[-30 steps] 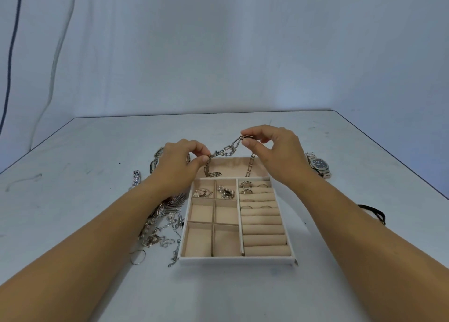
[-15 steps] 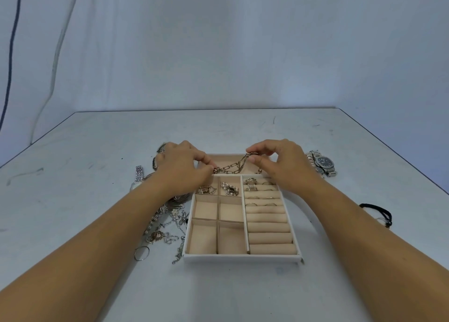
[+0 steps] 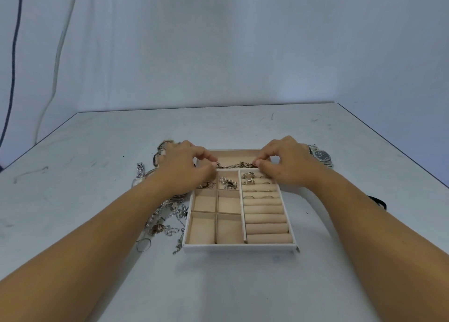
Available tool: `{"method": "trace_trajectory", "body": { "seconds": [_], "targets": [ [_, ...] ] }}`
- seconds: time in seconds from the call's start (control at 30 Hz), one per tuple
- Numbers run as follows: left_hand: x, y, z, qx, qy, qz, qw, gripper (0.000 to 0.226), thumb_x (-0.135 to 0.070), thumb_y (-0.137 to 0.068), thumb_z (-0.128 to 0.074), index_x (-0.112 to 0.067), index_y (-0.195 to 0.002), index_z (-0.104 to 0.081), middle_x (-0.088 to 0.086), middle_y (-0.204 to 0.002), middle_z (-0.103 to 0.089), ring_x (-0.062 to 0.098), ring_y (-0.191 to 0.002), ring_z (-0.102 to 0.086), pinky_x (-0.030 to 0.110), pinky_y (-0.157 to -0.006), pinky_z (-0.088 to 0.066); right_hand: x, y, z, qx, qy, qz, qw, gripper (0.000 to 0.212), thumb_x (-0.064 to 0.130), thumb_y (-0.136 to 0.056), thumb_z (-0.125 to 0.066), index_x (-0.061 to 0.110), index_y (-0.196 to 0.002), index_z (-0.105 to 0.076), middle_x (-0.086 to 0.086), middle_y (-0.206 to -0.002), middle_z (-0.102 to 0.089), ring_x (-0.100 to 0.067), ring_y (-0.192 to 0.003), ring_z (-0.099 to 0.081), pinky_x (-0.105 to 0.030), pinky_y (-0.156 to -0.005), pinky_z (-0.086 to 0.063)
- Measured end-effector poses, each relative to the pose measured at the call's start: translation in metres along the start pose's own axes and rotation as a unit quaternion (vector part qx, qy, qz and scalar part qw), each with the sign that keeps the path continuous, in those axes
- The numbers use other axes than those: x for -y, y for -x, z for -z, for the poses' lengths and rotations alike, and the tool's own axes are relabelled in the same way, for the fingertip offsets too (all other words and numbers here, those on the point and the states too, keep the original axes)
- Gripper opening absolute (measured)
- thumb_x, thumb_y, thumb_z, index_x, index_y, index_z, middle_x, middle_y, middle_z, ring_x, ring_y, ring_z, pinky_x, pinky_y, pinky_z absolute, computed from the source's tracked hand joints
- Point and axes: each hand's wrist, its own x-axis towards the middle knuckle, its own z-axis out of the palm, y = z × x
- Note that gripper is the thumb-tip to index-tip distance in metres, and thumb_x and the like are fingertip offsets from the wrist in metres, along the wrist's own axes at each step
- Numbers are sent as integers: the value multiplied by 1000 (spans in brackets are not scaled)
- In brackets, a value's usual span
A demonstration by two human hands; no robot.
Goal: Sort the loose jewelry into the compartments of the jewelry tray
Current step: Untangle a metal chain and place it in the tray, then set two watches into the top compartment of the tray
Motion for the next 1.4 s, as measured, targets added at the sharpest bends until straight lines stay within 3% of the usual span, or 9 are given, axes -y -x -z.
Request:
{"method": "trace_trajectory", "body": {
  "seconds": [0.17, 0.3, 0.6, 0.77, 0.93, 1.0, 1.17, 1.3, 1.4],
  "targets": [
    [-9, 2, 1, -1, -10, -2, 1000, 13, -49, -85, -56, -44, -92, -65, -9, -103, -52, 21, -118, -33, 44, -100, -29, -10, 1, 38, -14, 34, -1, 999, 16, 44, -87, -55, 40, -97, -67, 12, -117, -60, -14, -120, -43, -47, -106, -25],
    [-28, -5, -1, -8, 29, -23, 999, 10, -48, -84, -58, -44, -91, -65, -12, -105, -54, 21, -120, -35, 46, -102, -32, -32, 12, 69, -23, 57, -20, 998, 15, 44, -85, -58, 41, -97, -67, 10, -116, -60, -13, -101, -50, -49, -102, -35],
    [-99, -42, -47, 41, 66, -74, 994, 19, -44, -88, -55, -39, -105, -61, -13, -110, -54, 14, -120, -34, 35, -98, -29, -85, 28, 90, -19, 135, -88, 987, 18, 43, -87, -59, 37, -103, -66, 9, -120, -57, -16, -120, -43, -41, -101, -28],
    [-124, -67, -79, 64, 43, -89, 993, 21, -47, -87, -56, -39, -107, -60, -12, -109, -55, 17, -116, -38, 34, -92, -32, -113, 21, 84, 15, 89, -116, 989, 29, 51, -86, -56, 39, -112, -61, 15, -109, -59, -14, -111, -50, -47, -100, -38],
    [-133, -90, -97, 98, 4, -95, 991, 30, -52, -84, -59, -39, -112, -58, -13, -110, -54, 18, -117, -40, 39, -99, -37, -126, 9, 78, 63, 24, -144, 987, 42, 55, -86, -52, 41, -125, -53, 12, -106, -59, -10, -97, -53, -30, -91, -40],
    [-135, -98, -101, 114, -10, -101, 988, 36, -52, -85, -58, -37, -118, -57, -13, -110, -54, 18, -120, -38, 40, -102, -36, -129, 6, 75, 79, 17, -149, 985, 46, 57, -85, -52, 42, -128, -49, 10, -107, -57, -12, -98, -53, -30, -92, -40],
    [-142, -111, -108, 138, -73, -111, 982, 39, -52, -91, -49, -36, -126, -54, -11, -120, -58, 23, -123, -35, 40, -101, -33, -132, 3, 70, 98, 56, -147, 983, 43, 61, -85, -46, 51, -127, -46, 7, -108, -51, -18, -112, -44, -44, -102, -34],
    [-146, -114, -113, 139, -87, -101, 981, 32, -57, -85, -54, -42, -112, -62, -14, -104, -61, 20, -114, -39, 34, -89, -33, -130, 4, 70, 98, 59, -147, 983, 34, 57, -86, -49, 49, -118, -52, 5, -108, -49, -19, -111, -42, -43, -99, -35],
    [-145, -113, -117, 122, -79, -94, 985, 24, -58, -81, -58, -42, -99, -65, -16, -98, -62, 17, -111, -43, 34, -87, -33, -134, 6, 69, 97, 34, -152, 983, 23, 56, -80, -53, 47, -102, -51, 10, -103, -50, -18, -105, -46, -42, -93, -39]
  ]
}}
